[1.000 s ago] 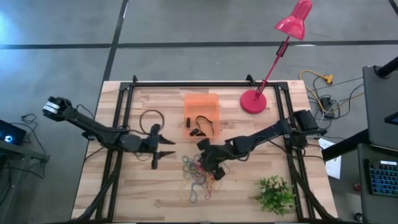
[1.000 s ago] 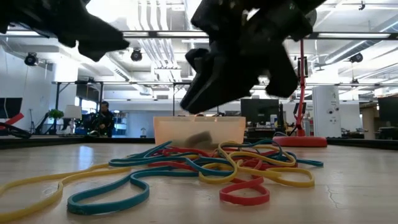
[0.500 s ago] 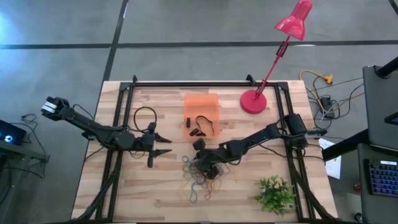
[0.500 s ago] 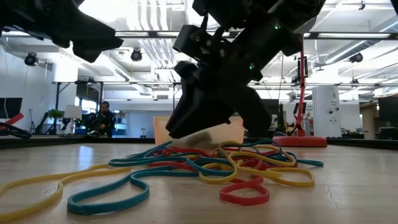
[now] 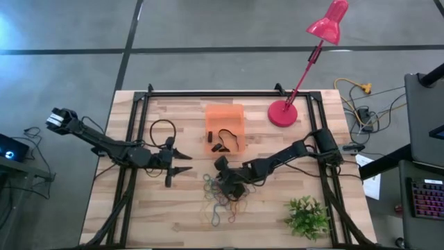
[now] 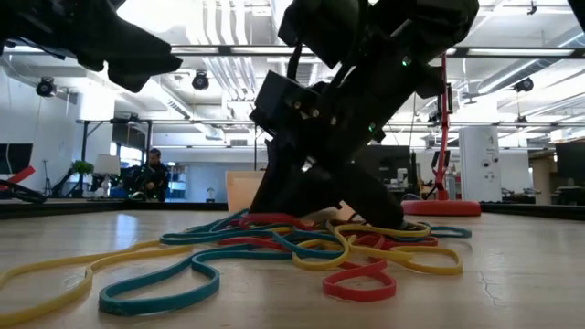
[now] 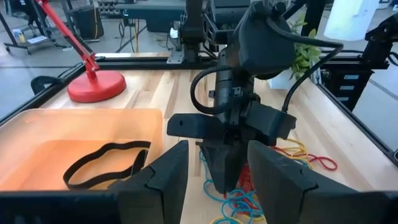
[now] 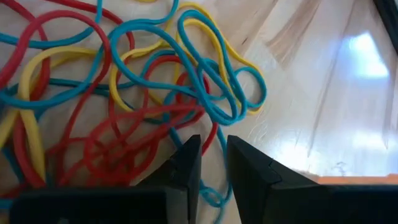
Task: Pick and place rubber bands into bin
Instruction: Put the blue rubber band into the orange bin
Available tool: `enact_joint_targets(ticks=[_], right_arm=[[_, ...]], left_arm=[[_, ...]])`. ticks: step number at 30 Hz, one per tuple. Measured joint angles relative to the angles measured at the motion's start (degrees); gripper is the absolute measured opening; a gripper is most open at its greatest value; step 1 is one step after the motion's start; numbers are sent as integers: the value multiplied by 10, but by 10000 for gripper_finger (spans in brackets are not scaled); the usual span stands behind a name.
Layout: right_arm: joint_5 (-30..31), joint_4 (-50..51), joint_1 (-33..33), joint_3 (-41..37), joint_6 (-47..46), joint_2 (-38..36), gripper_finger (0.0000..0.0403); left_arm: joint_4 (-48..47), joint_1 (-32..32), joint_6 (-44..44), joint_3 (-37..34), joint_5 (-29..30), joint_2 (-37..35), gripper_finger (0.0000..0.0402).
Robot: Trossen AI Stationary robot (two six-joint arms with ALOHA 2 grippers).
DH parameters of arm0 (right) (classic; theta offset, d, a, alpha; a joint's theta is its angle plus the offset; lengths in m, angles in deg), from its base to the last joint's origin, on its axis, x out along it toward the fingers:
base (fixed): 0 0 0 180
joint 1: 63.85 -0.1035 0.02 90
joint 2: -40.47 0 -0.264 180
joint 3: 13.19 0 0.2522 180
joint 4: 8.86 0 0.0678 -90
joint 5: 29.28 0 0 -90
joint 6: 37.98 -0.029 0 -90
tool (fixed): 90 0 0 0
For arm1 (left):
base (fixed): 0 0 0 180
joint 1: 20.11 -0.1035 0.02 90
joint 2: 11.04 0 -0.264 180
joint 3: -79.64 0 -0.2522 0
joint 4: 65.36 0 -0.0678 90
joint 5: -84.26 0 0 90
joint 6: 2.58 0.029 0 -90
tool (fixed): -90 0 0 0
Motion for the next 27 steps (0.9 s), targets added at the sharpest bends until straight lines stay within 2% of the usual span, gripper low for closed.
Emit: enact_joint_targets(ticks=[7, 27], right_arm=[[28, 1, -8, 2, -5, -2, 68], [26, 0, -24, 14, 5, -5, 68]], left_arm=[[0, 0, 0, 0, 0, 2, 151], [0, 0, 2, 0, 0, 2, 151]])
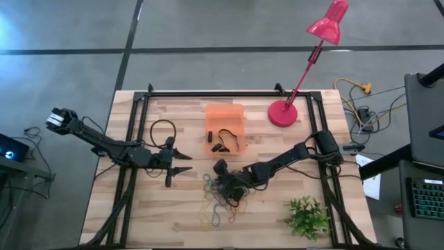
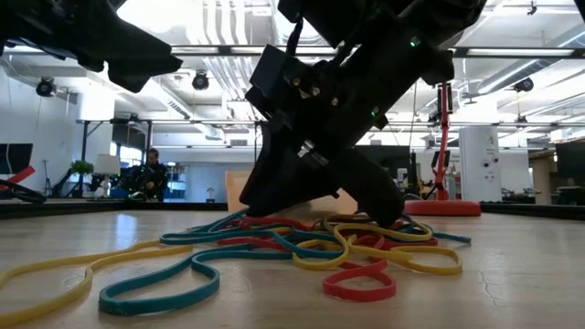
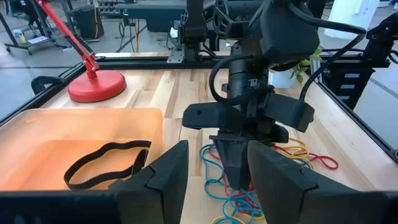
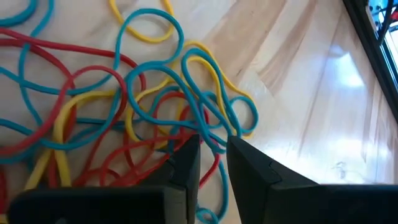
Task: Pick and place rubber bands into bin
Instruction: Put the blue rubber band into the orange bin
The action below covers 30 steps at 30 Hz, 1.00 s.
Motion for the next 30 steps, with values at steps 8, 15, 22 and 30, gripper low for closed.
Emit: enact_joint_targets(ticks=[8, 15, 22, 30], right_arm=[[1, -2, -3, 0, 5, 2, 68], [9, -3, -3, 0, 9, 3, 68], [15, -4, -2, 0, 9, 3, 68], [16, -4, -2, 0, 12, 3, 68]], left_arm=[[0, 0, -2, 0, 0, 9, 151], [11, -1, -1, -1, 0, 19, 151], [11, -1, 7, 0, 0, 23, 151], [11, -1, 7, -1, 0, 22, 151]])
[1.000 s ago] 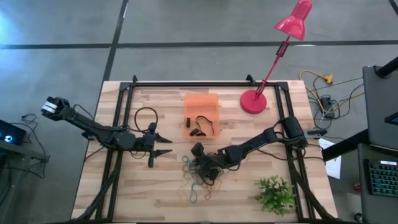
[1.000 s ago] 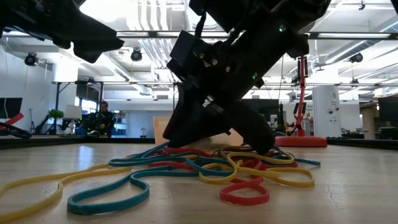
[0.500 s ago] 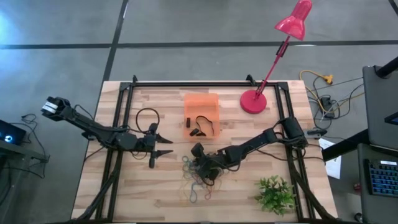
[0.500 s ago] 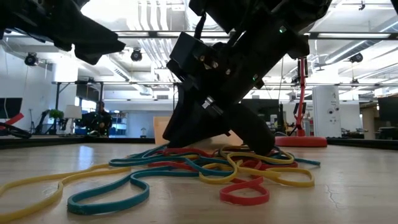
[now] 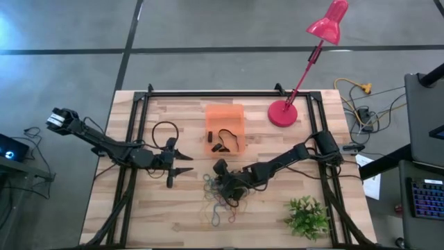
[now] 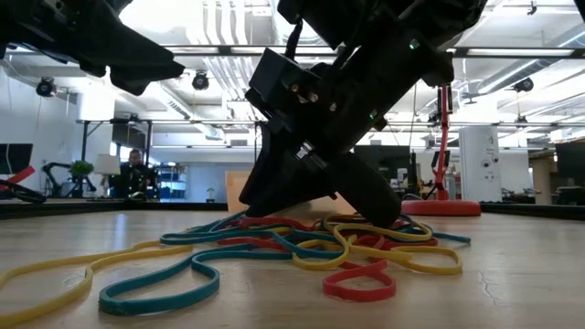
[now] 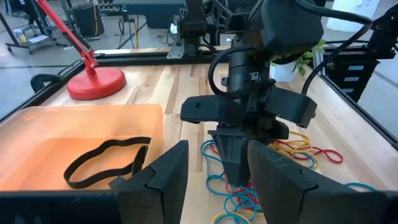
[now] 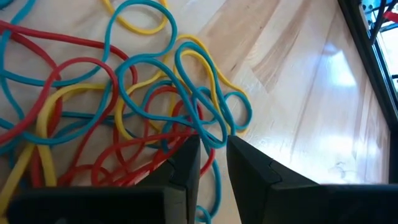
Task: Pick and place rubber bands into bin
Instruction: Put the blue rubber band into the orange bin
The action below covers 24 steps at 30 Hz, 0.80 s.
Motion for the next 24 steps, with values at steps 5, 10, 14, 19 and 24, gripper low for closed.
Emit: enact_joint_targets(ticks=[5, 10, 14, 19, 24], right_arm=[[1, 1, 1, -2, 21, 0, 68], [5, 3, 3, -3, 22, 0, 68], [4, -1, 4, -3, 21, 4, 68], [-2, -11, 3, -2, 20, 4, 68], [-4, -14, 3, -2, 20, 4, 68]], left_arm=[[0, 0, 0, 0, 0, 0, 151], [0, 0, 0, 0, 0, 0, 151], [2, 0, 0, 0, 0, 0, 151], [2, 0, 0, 0, 0, 0, 151], [2, 0, 0, 0, 0, 0, 151]])
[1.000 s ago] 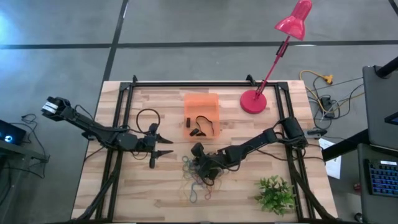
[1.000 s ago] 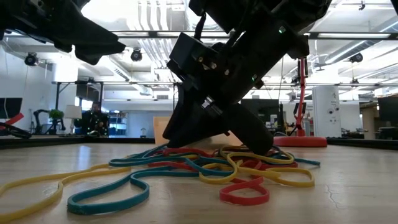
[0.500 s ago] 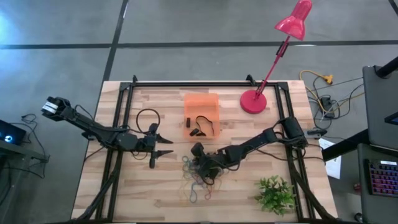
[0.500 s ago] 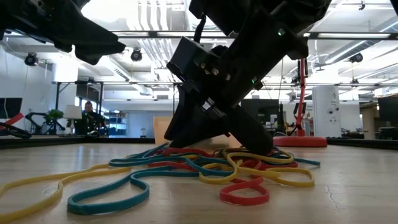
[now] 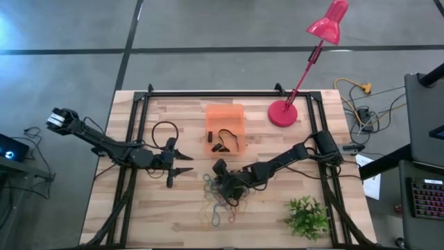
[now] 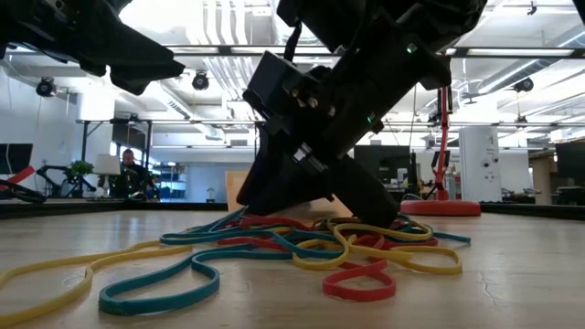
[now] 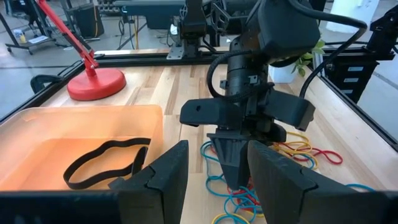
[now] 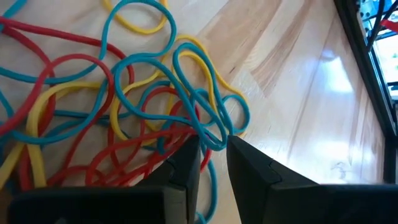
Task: Pick and place rubber bands into bin
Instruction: Put the blue rubber band into the orange bin
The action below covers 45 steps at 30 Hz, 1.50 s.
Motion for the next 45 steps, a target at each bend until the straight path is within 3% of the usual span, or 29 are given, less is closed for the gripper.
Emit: enact_joint_targets(ticks=[25, 34, 45], right_arm=[[-16, -15, 0, 1, -9, 0, 67], [-14, -15, 0, 1, -10, 0, 13], [19, -8, -1, 3, -28, -2, 8]], left_arm=[[-1, 0, 0, 0, 0, 0, 151], [0, 0, 0, 0, 0, 0, 151], [-2, 0, 0, 0, 0, 0, 151]])
